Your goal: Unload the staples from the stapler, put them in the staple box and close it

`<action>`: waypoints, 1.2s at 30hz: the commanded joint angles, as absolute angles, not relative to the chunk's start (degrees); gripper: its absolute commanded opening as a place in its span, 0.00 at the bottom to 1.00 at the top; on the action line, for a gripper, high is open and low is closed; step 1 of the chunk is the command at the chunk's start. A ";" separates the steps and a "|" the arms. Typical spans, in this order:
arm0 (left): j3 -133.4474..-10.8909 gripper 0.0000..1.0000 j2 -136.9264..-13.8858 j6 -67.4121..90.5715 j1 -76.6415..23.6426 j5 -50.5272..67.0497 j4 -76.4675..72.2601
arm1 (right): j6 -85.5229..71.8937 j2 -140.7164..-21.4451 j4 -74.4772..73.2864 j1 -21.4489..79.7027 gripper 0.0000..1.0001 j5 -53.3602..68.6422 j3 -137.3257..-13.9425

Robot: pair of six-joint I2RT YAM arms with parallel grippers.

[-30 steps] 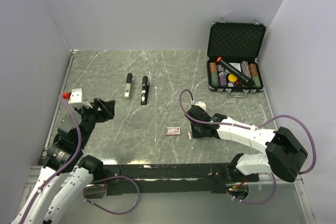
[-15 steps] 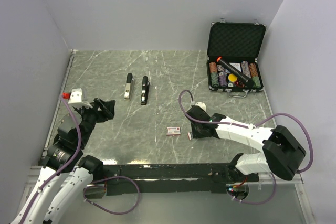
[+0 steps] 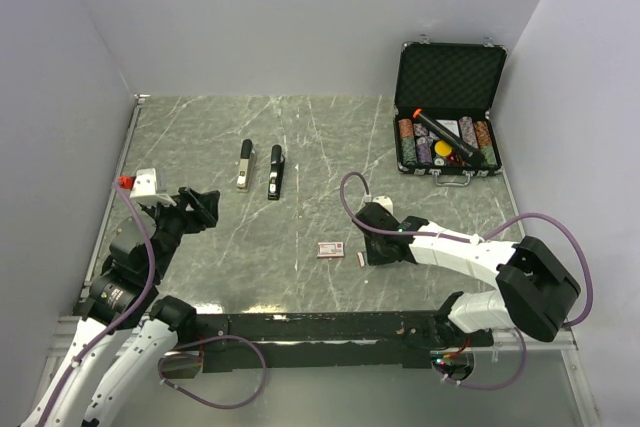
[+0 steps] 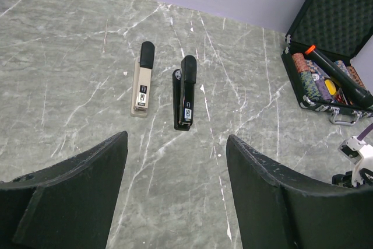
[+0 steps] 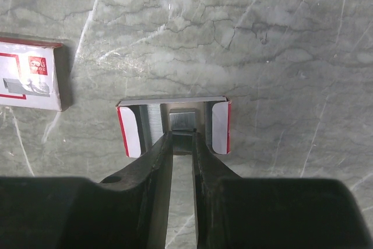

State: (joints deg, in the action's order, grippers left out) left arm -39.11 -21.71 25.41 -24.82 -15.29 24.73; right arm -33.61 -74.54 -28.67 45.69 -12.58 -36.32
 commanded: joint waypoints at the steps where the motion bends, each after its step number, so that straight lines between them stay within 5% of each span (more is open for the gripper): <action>1: -39.38 0.73 -21.53 26.19 -24.52 -14.85 23.29 | -34.45 -74.53 -28.39 45.09 0.24 -13.45 -36.30; 36: -39.38 0.70 -27.06 24.87 -24.52 -9.06 21.62 | -33.66 -64.07 -35.16 43.51 0.43 -16.52 -39.11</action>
